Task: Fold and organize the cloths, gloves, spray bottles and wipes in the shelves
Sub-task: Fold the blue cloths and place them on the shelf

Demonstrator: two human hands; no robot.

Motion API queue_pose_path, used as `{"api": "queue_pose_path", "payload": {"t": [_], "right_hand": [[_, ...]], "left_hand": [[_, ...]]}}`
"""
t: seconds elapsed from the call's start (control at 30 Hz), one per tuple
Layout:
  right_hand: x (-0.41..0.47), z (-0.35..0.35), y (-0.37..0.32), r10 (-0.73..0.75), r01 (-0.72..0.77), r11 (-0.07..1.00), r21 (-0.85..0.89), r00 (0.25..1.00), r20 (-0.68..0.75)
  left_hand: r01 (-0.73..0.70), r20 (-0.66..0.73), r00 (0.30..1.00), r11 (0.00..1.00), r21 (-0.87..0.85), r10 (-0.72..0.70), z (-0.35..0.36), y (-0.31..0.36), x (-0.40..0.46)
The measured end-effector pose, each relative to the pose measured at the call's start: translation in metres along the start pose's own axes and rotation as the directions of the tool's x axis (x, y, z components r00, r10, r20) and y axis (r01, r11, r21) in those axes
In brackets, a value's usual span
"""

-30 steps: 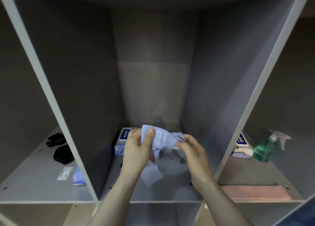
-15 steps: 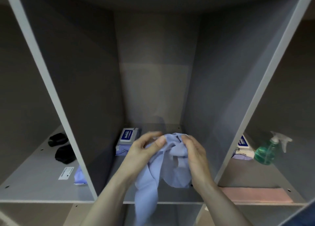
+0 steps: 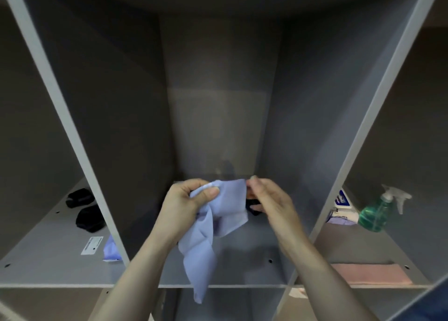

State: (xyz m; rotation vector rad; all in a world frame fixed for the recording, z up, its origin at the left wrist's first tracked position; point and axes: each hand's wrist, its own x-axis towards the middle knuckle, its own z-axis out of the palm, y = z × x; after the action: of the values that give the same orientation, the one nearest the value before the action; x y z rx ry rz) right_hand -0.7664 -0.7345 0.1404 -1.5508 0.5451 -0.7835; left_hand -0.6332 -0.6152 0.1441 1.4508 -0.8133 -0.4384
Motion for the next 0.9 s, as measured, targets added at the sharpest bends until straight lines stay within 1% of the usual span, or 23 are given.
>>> {"api": "queue_pose_path", "payload": {"t": [0.07, 0.13, 0.23, 0.37, 0.43, 0.53, 0.63, 0.7, 0.73, 0.8, 0.87, 0.9], "right_hand": [[0.001, 0.005, -0.001, 0.050, -0.051, 0.999, 0.006, 0.994, 0.100], [-0.001, 0.007, 0.002, 0.075, -0.076, 0.997, 0.004, 0.990, 0.119], [-0.003, 0.009, 0.009, 0.089, -0.091, 0.994, 0.059, 0.995, 0.037], [-0.002, 0.007, 0.017, 0.104, -0.078, 0.977, 0.196, 0.987, -0.124], [-0.002, 0.006, 0.018, 0.103, -0.059, 0.966, 0.250, 0.981, -0.167], [0.003, 0.005, 0.017, 0.113, -0.040, 0.966, 0.255, 0.954, -0.277], [0.012, -0.001, 0.017, 0.207, -0.106, 0.949, 0.296, 0.920, -0.333], [0.014, -0.003, 0.017, 0.241, -0.140, 0.943, 0.302, 0.914, -0.327], [0.015, -0.003, 0.016, 0.264, -0.156, 0.932, 0.327, 0.910, -0.319], [0.015, -0.002, 0.011, 0.339, -0.204, 0.885, 0.418, 0.899, -0.279], [0.015, -0.002, 0.008, 0.401, -0.252, 0.836, 0.488, 0.887, -0.228], [0.015, -0.002, 0.007, 0.408, -0.263, 0.829, 0.494, 0.888, -0.212]], "left_hand": [[-0.004, 0.017, 1.000, 1.000, 0.007, 0.004, 0.001, 0.000, -0.001], [-0.011, 0.031, 0.999, 1.000, 0.012, 0.011, 0.003, 0.001, -0.005], [-0.026, 0.020, 0.999, 0.999, 0.021, 0.026, 0.007, 0.000, -0.009], [0.013, -0.017, 1.000, 0.999, -0.042, -0.014, 0.000, -0.008, -0.010], [0.062, -0.021, 0.998, 0.993, -0.100, -0.065, -0.002, -0.012, -0.010], [0.137, -0.030, 0.989, 0.963, -0.230, -0.148, -0.001, -0.012, -0.010], [0.183, -0.038, 0.974, 0.877, -0.443, -0.223, -0.002, -0.011, -0.010], [0.194, -0.053, 0.962, 0.806, -0.559, -0.269, -0.003, -0.013, -0.007], [0.213, -0.037, 0.954, 0.758, -0.617, -0.298, -0.003, -0.013, -0.006], [0.271, 0.035, 0.934, 0.644, -0.716, -0.355, -0.002, -0.013, -0.007], [0.351, 0.153, 0.912, 0.531, -0.771, -0.380, -0.002, -0.013, -0.006], [0.381, 0.195, 0.903, 0.504, -0.775, -0.382, -0.002, -0.012, -0.007]]}}
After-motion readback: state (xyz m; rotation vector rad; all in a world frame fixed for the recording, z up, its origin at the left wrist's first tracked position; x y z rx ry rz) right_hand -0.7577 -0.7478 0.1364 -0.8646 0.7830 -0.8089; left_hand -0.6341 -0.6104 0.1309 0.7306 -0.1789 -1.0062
